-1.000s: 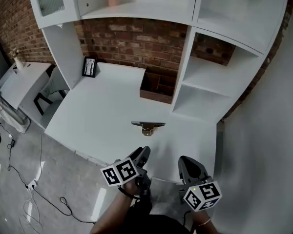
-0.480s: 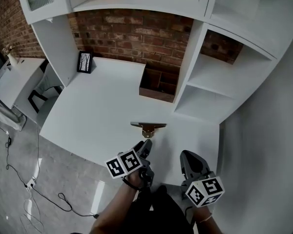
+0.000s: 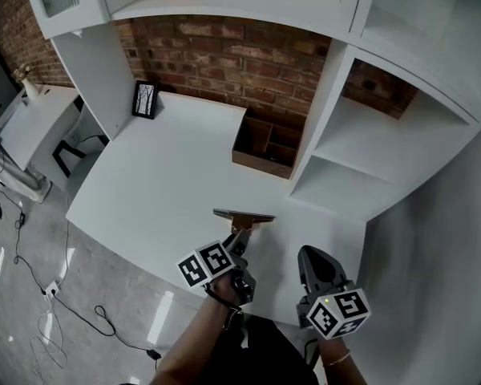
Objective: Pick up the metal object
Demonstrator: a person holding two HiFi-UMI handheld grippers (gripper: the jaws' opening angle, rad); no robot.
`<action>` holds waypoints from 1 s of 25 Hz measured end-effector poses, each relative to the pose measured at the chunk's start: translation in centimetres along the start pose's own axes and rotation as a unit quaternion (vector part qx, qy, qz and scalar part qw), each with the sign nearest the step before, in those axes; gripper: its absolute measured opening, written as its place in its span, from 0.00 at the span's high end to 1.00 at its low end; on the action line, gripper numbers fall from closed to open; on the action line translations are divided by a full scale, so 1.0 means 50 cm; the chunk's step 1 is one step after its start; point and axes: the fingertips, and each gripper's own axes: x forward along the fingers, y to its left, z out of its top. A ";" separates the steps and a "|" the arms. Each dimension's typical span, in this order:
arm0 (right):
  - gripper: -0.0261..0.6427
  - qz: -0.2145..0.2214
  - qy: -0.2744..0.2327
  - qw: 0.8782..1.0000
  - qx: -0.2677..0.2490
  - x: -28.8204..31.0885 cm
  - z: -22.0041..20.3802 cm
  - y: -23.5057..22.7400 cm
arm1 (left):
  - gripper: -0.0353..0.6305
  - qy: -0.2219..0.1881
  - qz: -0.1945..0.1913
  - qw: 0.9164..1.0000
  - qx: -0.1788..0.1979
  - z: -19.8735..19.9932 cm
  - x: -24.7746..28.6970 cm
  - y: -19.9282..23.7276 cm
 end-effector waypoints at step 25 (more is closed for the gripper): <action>0.95 0.065 0.046 0.997 0.026 0.083 -0.018 -0.065 | 0.90 -0.069 0.041 0.973 -0.215 0.017 0.088 0.048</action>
